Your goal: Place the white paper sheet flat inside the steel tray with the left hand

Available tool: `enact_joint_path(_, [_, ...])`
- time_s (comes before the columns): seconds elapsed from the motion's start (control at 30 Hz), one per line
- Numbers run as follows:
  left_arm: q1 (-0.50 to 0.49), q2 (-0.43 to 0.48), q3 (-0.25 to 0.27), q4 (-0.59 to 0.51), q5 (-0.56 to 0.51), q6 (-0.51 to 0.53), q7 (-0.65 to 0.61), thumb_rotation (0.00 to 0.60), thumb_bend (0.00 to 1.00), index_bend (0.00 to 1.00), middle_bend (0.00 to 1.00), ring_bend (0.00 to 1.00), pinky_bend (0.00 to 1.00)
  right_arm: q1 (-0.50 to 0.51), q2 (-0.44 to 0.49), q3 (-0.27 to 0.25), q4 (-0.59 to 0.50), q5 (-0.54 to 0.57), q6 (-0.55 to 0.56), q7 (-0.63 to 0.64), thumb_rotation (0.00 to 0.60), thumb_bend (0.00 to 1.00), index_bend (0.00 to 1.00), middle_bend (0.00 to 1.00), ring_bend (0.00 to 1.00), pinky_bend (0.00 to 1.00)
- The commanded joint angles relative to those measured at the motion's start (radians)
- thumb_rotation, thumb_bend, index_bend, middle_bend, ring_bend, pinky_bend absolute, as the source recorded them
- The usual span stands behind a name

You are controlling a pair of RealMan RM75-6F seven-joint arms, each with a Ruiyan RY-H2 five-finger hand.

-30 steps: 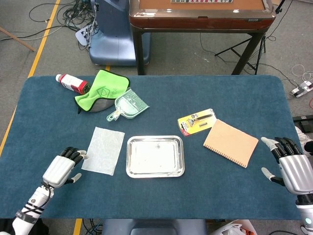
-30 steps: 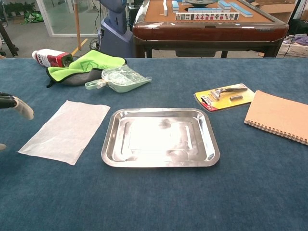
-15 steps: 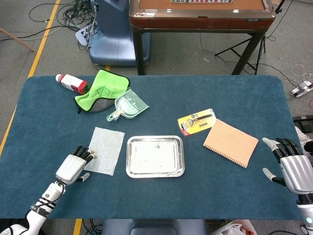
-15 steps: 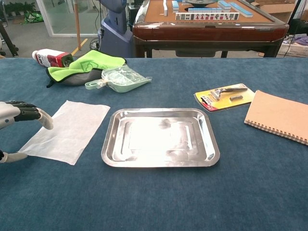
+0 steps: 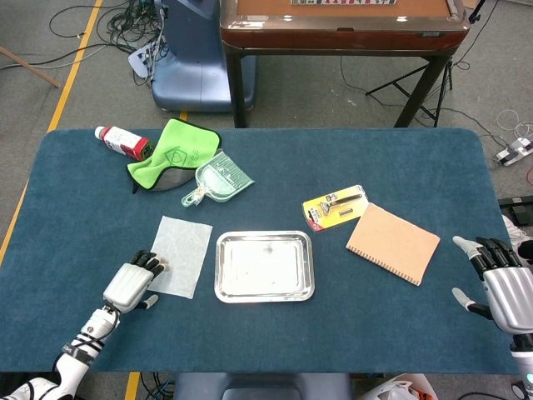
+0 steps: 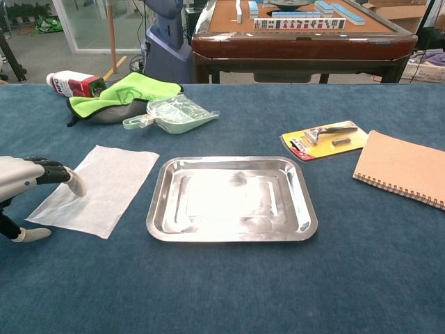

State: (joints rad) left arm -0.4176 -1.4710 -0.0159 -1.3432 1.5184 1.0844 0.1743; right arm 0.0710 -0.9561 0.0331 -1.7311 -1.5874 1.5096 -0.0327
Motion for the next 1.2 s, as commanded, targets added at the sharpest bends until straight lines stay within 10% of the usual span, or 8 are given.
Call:
enact_joint_path(0.03, [-0.003,-0.005,-0.002,0.003,-0.005,0.000,0.001,0.600,0.21,0.28,0.21,0.13,0.09,-0.001,0.000,0.000,0.002,-0.001,0.002,0.002,0.600,0.19,0.17,0.24,0.14,0.17])
enact_joint_path(1.2, [-0.045,-0.056,-0.025,0.025,-0.055,0.003,-0.092,0.600,0.21,0.38,0.21,0.13,0.09,-0.006,-0.011,0.004,0.046,0.021,-0.009,0.045,0.600,0.19,0.17,0.24,0.14,0.17])
